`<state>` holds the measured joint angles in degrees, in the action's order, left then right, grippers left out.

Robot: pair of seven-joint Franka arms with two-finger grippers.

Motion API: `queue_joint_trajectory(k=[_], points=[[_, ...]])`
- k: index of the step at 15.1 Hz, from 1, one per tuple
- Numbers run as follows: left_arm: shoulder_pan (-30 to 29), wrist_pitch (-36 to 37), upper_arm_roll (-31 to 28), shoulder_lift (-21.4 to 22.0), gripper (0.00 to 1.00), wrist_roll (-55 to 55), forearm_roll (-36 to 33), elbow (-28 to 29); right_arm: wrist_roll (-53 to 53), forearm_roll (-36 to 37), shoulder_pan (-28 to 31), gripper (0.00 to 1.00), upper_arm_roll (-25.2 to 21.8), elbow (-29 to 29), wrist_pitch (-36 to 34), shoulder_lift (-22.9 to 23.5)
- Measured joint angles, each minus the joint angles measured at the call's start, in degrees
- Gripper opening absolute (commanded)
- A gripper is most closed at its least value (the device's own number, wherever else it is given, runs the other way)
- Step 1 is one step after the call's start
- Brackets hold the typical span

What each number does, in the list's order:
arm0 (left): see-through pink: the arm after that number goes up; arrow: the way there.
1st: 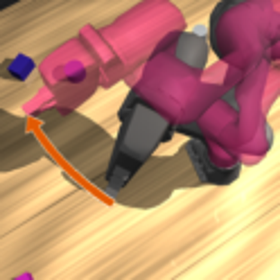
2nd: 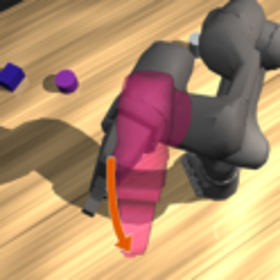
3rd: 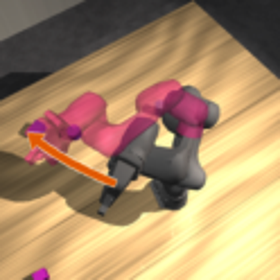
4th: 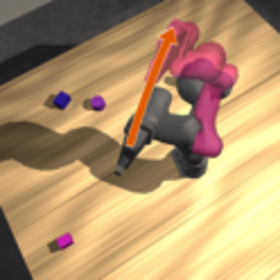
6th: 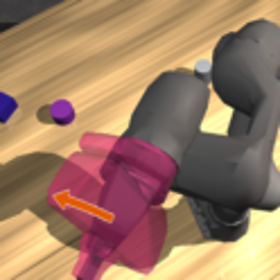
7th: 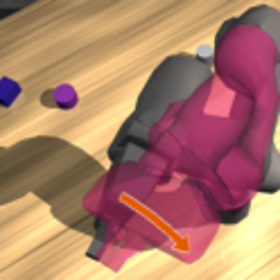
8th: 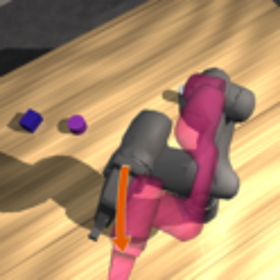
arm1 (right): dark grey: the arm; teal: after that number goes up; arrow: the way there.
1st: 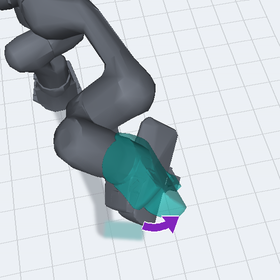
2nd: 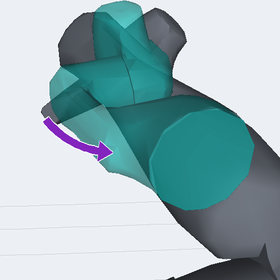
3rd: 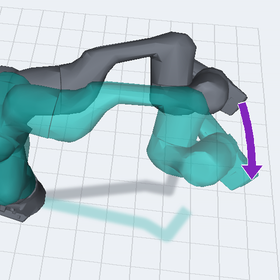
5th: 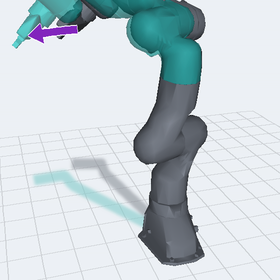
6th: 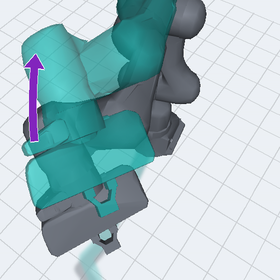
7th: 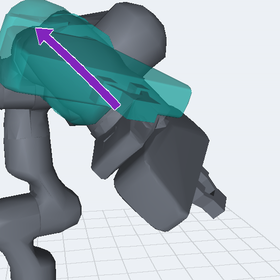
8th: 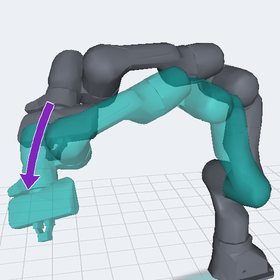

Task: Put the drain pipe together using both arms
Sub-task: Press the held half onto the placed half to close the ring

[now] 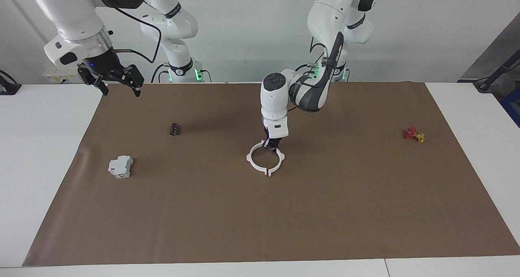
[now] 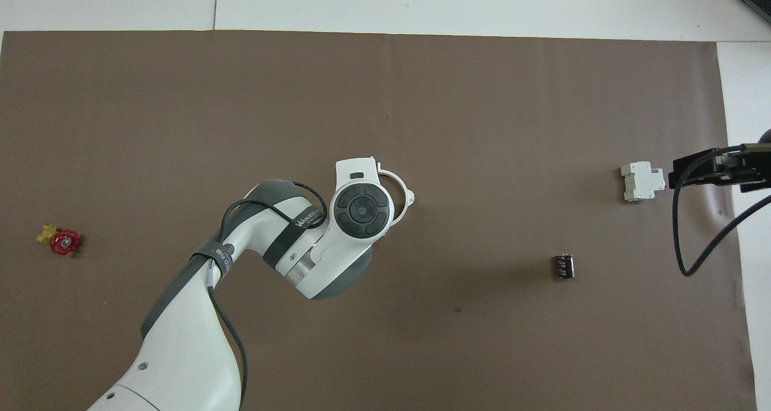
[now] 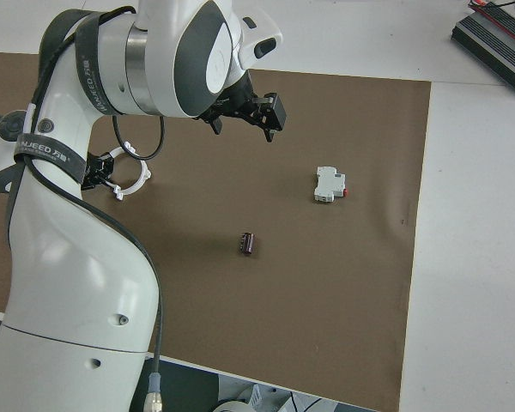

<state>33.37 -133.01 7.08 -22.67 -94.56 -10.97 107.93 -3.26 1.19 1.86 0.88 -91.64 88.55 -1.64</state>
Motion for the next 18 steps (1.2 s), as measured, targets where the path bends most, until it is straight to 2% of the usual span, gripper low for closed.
queue_joint_trajectory(k=[17,18], points=[[1.03,0.0,0.02,0.0,0.0,-0.03,-0.02,0.7,0.0,0.0,0.0,1.0,0.0,0.0,0.0,0.0],[1.03,0.0,0.02,0.0,0.12,-0.03,-0.02,0.7,0.0,0.0,0.0,1.0,0.0,0.0,0.0,0.0]])
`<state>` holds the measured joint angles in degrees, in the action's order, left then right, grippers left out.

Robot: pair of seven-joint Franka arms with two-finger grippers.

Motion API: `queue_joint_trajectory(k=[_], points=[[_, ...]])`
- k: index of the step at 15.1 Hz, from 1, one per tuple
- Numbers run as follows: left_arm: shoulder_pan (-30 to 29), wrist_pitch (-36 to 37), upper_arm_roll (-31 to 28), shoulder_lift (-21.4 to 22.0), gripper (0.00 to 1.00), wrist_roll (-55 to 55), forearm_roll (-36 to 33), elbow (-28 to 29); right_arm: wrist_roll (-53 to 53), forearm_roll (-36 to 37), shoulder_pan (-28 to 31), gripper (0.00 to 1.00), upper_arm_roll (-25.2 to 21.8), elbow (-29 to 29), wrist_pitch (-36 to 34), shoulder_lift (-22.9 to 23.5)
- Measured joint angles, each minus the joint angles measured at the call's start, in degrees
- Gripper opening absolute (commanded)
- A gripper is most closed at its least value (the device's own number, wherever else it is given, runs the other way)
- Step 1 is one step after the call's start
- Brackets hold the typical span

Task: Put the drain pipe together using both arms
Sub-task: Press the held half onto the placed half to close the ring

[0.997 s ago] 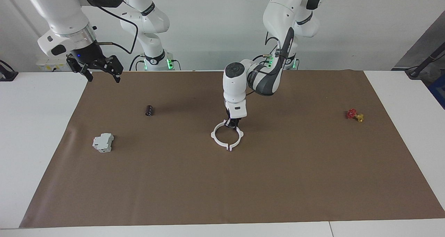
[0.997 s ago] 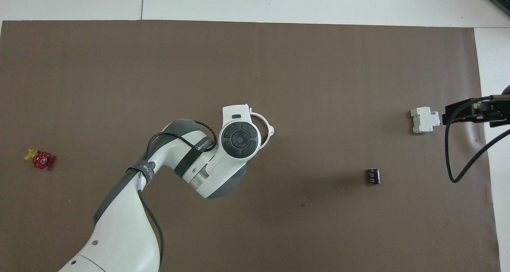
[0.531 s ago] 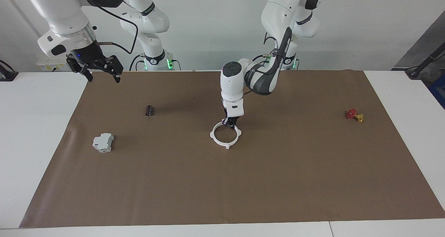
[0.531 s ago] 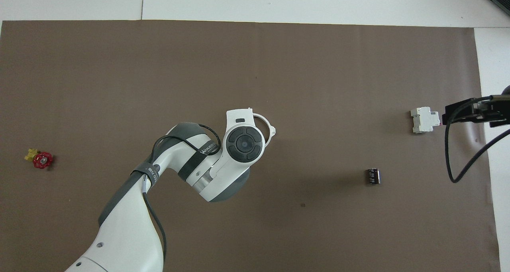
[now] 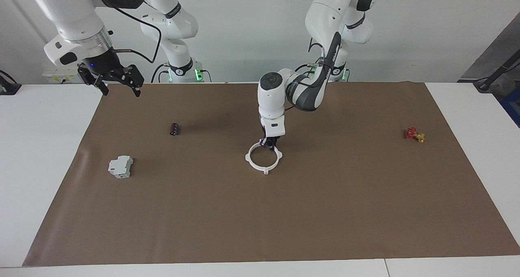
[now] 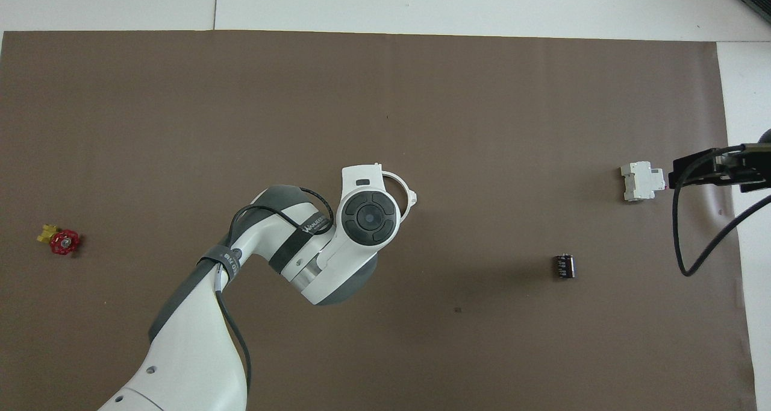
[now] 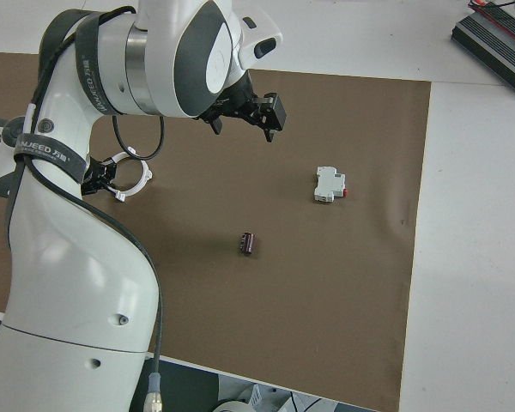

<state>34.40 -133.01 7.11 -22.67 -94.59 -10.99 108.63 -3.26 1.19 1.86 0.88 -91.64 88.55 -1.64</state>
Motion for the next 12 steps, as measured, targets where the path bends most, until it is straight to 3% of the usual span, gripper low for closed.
queue_joint_trajectory(k=[1,2,10,12], points=[[0.0,0.0,0.0,0.0,0.6,0.0,0.0,0.01,0.0,0.0,0.0,1.0,0.0,0.0,0.0,0.0],[0.0,0.0,-0.02,0.0,1.0,0.0,-0.01,0.01,0.0,0.0,0.0,1.0,0.0,0.0,0.0,0.0],[0.0,0.37,-0.11,0.01,1.0,0.4,-0.17,-0.06,0.0,0.0,0.0,1.0,0.0,0.0,0.0,0.0],[-0.1,3.53,-0.42,0.25,1.0,2.03,-0.3,-1.17,0.0,0.0,0.0,1.0,0.0,0.0,0.0,0.0]])
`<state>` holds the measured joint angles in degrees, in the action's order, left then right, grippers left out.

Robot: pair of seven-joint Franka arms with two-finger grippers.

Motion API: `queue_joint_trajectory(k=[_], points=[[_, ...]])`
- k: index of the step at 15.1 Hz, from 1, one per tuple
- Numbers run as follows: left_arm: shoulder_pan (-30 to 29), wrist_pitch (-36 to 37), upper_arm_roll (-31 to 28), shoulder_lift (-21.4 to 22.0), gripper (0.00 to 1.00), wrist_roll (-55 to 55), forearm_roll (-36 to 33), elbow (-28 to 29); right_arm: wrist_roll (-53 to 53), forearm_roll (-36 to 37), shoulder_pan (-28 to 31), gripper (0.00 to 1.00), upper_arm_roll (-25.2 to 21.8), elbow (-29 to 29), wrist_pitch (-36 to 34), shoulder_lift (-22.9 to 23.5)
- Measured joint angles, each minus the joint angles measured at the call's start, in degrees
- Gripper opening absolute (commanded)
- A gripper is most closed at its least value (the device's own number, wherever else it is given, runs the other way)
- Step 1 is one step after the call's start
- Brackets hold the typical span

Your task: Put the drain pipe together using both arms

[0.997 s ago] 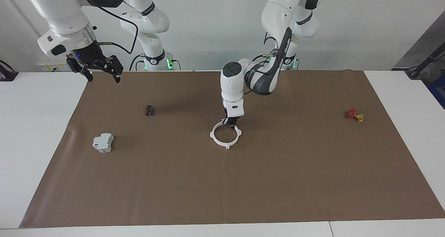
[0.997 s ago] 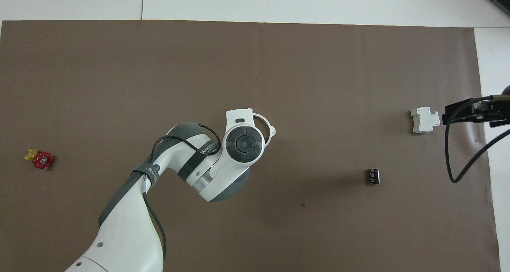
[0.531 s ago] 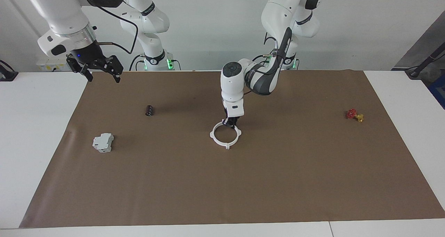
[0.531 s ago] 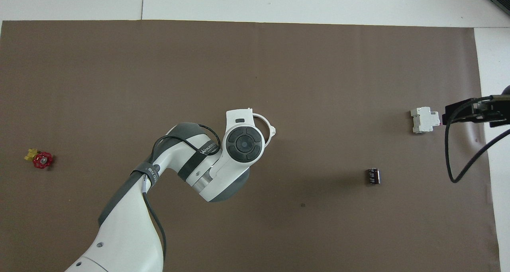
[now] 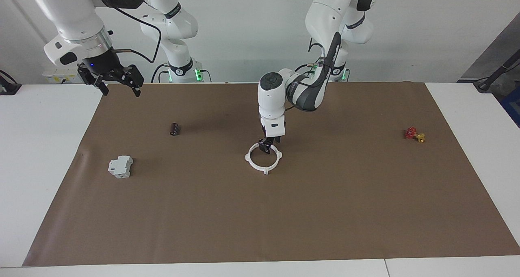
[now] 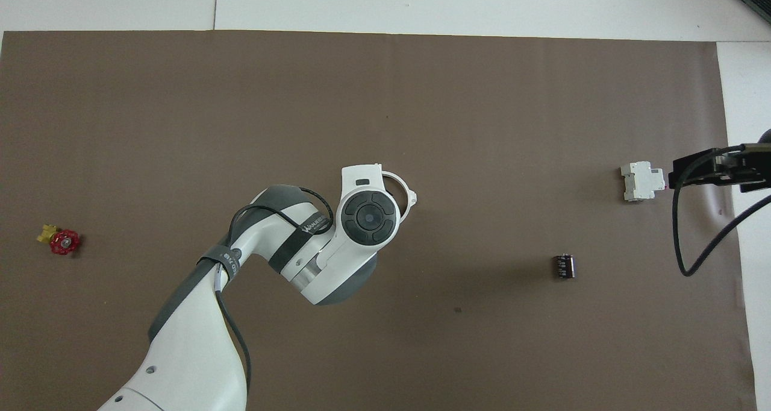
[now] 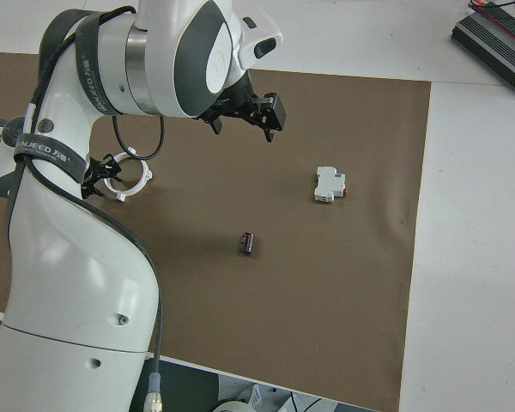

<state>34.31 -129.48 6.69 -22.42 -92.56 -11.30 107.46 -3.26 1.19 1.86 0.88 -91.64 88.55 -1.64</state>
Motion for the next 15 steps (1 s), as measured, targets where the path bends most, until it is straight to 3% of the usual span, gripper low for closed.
queue_joint_trajectory(k=[3,7,12,15], points=[[-2.5,8.13,-0.76,3.71,1.0,8.17,-0.16,-3.16,0.0,0.0,0.0,1.0,0.0,0.0,0.0,0.0],[-11.87,21.03,-1.36,14.94,1.0,30.32,-0.19,-4.31,0.0,0.0,0.0,1.0,0.0,0.0,0.0,0.0],[-33.61,30.25,-2.2,23.78,1.0,68.38,3.93,-6.81,0.0,0.0,0.0,1.0,0.0,0.0,0.0,0.0],[-40.97,34.0,-2.26,26.18,1.0,85.31,5.68,-7.34,0.0,0.0,0.0,1.0,0.0,0.0,0.0,0.0]])
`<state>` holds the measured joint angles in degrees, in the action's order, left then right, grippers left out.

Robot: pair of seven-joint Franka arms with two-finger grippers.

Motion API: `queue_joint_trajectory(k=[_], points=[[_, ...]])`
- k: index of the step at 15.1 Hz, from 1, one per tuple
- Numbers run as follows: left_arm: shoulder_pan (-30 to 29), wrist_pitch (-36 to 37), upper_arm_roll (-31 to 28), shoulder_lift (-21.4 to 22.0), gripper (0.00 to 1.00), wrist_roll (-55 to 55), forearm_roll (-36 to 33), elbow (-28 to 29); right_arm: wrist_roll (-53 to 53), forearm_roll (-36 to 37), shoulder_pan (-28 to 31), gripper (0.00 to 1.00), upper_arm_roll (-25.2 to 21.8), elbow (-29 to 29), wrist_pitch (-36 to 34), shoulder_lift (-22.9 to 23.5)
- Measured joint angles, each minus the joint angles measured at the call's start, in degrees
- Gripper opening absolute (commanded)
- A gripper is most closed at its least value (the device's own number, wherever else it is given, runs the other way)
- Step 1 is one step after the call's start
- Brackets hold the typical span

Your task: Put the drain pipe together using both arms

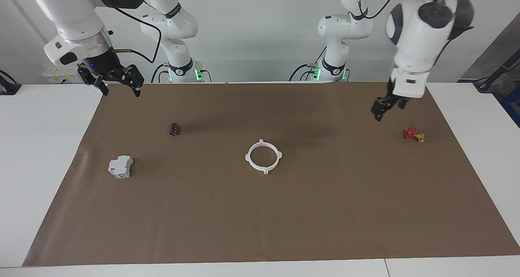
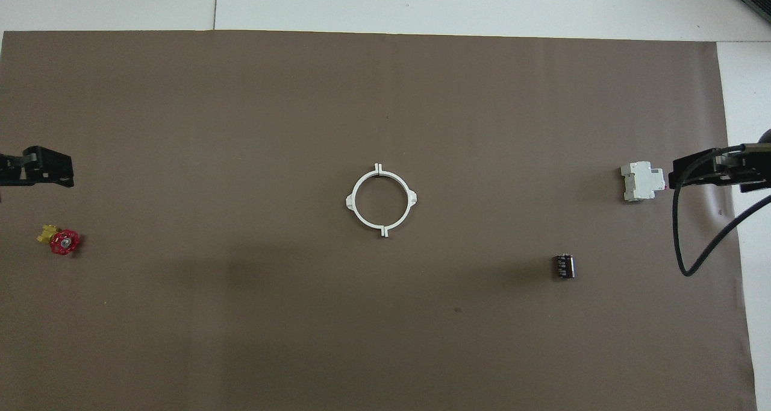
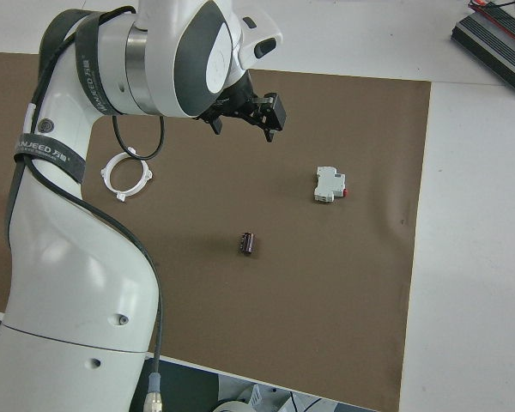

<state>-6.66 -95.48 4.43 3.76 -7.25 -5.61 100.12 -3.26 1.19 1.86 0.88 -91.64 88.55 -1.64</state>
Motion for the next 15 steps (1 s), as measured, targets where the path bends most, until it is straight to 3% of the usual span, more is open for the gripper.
queue_joint_trajectory(k=[11,15], points=[[1.59,1.63,1.9,0.29,1.0,2.06,0.91,0.22,0.0,0.0,0.0,1.0,0.0,0.0,0.0,0.0],[2.71,2.43,0.98,-1.79,1.0,2.9,0.93,-2.18,0.0,0.0,0.0,1.0,0.0,0.0,0.0,0.0]])
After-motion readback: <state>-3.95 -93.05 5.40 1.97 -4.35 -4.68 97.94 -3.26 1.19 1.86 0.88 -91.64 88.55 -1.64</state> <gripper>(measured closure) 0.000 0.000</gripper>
